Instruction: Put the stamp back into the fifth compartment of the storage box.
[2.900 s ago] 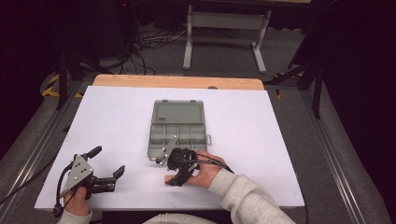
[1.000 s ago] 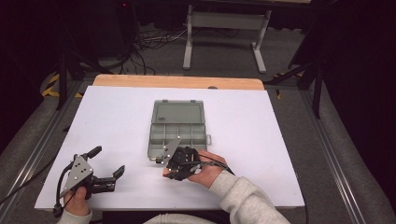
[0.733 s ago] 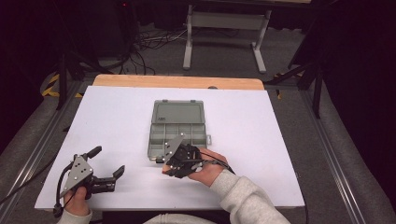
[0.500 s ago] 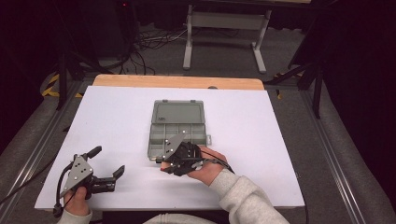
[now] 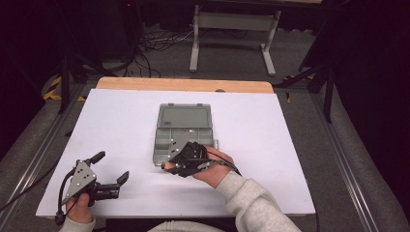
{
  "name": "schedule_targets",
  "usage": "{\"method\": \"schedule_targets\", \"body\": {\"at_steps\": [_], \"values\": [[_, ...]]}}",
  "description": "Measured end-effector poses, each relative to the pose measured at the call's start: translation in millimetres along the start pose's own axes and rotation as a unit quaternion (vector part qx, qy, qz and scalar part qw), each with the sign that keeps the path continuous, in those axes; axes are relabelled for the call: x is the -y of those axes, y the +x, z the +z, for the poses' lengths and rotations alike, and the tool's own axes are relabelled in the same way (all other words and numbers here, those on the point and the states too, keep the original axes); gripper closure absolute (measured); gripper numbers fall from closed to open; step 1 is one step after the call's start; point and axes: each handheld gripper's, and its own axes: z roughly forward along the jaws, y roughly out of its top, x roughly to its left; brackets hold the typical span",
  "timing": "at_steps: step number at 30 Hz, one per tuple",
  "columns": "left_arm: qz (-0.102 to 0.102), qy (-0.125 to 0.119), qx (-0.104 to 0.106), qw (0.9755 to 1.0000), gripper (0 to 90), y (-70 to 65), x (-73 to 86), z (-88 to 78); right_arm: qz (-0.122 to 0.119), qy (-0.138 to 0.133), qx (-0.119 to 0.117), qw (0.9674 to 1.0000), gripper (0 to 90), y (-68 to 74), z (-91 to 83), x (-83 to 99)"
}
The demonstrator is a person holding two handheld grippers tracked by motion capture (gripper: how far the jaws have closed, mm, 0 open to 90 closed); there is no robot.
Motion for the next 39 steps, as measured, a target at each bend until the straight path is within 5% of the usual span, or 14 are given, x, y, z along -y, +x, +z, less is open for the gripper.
{"method": "schedule_targets", "body": {"at_steps": [39], "values": [[-0.002, -0.002, 0.000, 1.0000, 0.6, 0.2, 0.2, -0.1, -0.010, -0.020, 0.032, 0.9992, 66.4, -32.2, 4.9, -27.0]]}}
